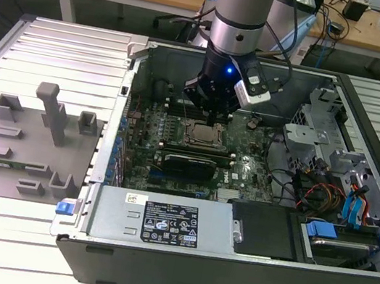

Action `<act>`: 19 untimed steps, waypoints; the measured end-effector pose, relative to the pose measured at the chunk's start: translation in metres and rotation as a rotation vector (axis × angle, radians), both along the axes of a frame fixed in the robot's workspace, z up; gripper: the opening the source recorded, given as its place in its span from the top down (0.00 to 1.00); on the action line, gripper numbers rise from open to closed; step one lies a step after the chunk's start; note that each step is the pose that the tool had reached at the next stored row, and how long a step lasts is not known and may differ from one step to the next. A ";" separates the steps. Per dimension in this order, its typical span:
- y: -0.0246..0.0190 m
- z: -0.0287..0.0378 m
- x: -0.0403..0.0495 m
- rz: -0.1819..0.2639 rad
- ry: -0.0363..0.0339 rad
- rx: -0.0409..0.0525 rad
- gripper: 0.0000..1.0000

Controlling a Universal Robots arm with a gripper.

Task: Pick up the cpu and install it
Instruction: 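Install the first cpu locking lever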

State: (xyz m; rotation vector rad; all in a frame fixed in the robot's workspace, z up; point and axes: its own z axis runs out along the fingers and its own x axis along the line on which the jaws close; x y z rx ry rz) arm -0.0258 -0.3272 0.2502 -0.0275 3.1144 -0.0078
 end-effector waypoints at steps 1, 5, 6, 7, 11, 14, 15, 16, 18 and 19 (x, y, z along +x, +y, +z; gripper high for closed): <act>0.0000 0.0001 0.0000 0.000 0.0001 -0.0001 0.89; 0.0001 0.0001 -0.0014 0.000 0.0000 0.0000 0.89; 0.0001 0.0001 -0.0014 0.000 0.0001 -0.0001 0.89; 0.0001 0.0001 -0.0014 0.000 0.0000 -0.0001 0.89; 0.0001 0.0001 -0.0020 0.000 0.0000 0.0000 0.89; 0.0001 0.0001 -0.0051 0.000 0.0000 -0.0001 0.89; 0.0001 0.0001 -0.0056 0.000 0.0001 -0.0001 0.89; 0.0001 0.0001 -0.0068 0.000 0.0000 -0.0001 0.89; 0.0001 0.0001 -0.0094 0.000 0.0000 0.0000 0.89; 0.0001 0.0001 -0.0122 0.000 0.0000 0.0000 0.89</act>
